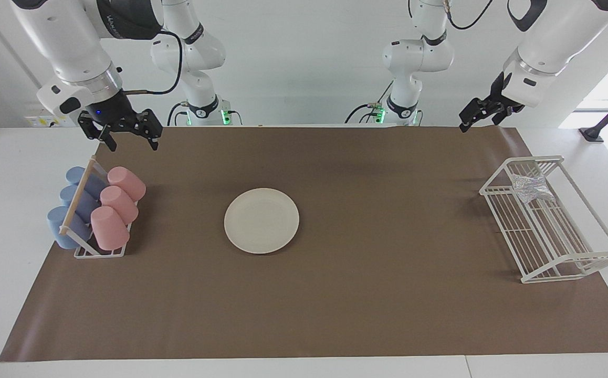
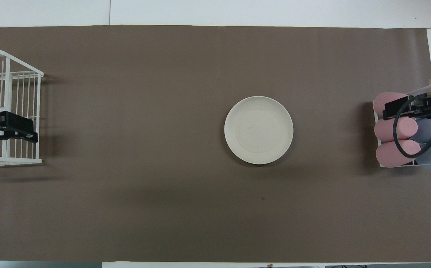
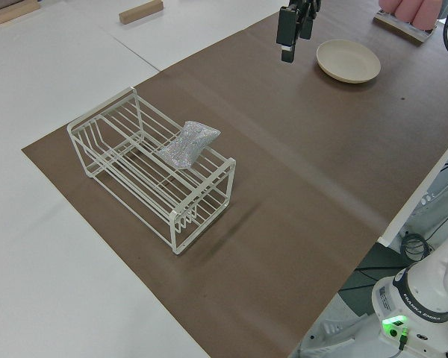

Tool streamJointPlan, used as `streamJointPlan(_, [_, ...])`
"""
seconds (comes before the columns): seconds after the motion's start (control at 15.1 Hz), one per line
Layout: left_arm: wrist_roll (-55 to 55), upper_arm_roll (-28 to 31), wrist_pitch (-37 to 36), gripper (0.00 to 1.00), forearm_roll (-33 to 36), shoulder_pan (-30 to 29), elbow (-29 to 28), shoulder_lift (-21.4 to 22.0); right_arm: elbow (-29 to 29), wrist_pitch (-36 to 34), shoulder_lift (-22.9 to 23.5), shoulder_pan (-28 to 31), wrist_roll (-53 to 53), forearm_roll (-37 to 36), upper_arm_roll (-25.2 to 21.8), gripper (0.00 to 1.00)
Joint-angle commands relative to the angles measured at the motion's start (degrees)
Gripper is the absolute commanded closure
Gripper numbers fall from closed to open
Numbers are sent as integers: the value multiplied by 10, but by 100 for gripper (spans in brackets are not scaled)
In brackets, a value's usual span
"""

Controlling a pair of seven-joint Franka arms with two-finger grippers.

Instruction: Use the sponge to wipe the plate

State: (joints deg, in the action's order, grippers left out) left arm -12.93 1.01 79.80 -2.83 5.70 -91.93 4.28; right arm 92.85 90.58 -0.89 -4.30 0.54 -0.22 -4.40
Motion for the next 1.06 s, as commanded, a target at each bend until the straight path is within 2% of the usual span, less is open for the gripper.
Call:
streamJointPlan(0.0, [52, 7, 9, 0, -21, 2, 4, -6, 10, -1, -10, 0, -2, 10, -1, 0])
streamJointPlan(0.2, [57, 7, 50, 0, -21, 2, -5, -15, 10, -2, -10, 0, -2, 10, -2, 0])
streamJointPlan(0.46, [55, 7, 18, 0, -5, 2, 34, -36, 9, -1, -10, 0, -2, 10, -2, 0])
streamJointPlan(0.59, [55, 0, 16, 0, 14, 2, 33, -35, 10, -2, -10, 0, -2, 10, -2, 0])
streamJointPlan(0.99, [55, -3, 20, 0, 12, -1, 31, -28, 10, -2, -10, 0, -2, 10, -1, 0])
